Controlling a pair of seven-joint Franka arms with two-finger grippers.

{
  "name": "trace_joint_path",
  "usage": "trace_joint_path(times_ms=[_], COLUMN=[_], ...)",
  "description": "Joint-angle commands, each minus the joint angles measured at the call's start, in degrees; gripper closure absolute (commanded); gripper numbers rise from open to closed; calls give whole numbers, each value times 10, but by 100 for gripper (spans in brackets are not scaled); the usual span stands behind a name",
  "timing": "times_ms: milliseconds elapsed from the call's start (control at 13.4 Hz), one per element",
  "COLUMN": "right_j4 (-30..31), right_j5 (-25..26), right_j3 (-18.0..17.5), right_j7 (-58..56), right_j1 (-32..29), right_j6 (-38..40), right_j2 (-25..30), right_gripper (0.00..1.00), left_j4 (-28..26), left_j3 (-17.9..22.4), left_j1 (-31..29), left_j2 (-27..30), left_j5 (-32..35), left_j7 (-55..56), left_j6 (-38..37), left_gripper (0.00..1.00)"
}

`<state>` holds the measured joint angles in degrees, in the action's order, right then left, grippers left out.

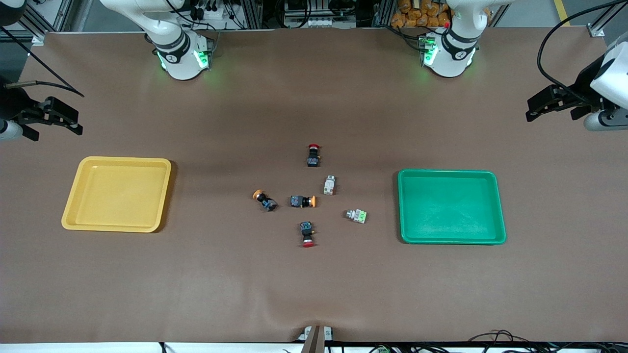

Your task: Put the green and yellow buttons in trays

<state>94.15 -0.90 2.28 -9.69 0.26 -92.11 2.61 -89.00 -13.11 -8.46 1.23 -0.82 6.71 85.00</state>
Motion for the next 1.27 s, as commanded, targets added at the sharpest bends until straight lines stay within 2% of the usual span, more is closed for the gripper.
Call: trace_joint_path(times_ms=[0,298,447,746,969,1193], right_j4=[-8,-9,-9,-15,-29,-31], right_j5=[-3,-4,-4,-6,-3,1], right_j3=[-10,-10,-10,-9,-8,-8], right_j7=[3,3,3,1,-7,-7], right_j1=[-16,-16,-17,-23,-32,-41], right_j6=[2,2,3,2,-14,-14], right_j2=[-3,-9,-9,-17,-45,-48], right_gripper=[0,0,0,0,0,0], left_j4=[16,16,10,9,11,17], left_j3=[0,-5,-19,-20,-20,-19], left_j1=[0,5,20,102,172,243], left_j2=[-10,-47,-82,-181,-270,-362], left_j5=[-8,-8,-1,22,66,120], left_j7=[1,17,54,279,492,680], left_j6=[-16,-5,37,138,240,316], left_gripper=[0,0,0,0,0,0])
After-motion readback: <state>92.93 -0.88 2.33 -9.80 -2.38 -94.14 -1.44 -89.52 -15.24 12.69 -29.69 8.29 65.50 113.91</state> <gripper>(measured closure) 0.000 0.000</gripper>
